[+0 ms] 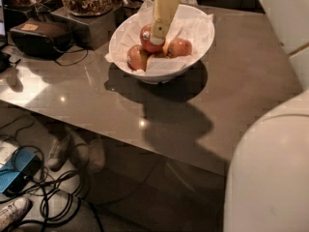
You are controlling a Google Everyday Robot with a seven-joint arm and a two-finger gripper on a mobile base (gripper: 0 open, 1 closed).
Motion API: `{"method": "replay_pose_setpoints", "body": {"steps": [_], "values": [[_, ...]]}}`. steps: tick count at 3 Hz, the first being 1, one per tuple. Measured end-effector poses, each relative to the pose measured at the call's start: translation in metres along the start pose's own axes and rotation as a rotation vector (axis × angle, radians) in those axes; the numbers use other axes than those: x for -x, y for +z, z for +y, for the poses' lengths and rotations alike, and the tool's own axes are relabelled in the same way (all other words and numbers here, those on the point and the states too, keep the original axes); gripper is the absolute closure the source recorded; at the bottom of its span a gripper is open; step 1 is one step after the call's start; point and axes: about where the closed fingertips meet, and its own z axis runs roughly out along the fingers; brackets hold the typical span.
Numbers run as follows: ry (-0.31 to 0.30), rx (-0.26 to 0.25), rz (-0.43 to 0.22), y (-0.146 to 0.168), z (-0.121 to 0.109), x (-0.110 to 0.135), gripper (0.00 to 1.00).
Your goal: Pick apple from white bowl
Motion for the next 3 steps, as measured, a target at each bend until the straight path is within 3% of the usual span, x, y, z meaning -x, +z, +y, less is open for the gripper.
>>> {"method": "replay_pose_setpoints", "body": {"steps": [1,2,3], "values": [[0.000,-0.030,-0.024,0.000,-0.009,0.007,0.00],[0.069,-0.039,-0.050,0.012,-0.022,0.005,0.00],[0.141,0.001,-0.058,0.032,-0.031,-0.002,0.13]]}}
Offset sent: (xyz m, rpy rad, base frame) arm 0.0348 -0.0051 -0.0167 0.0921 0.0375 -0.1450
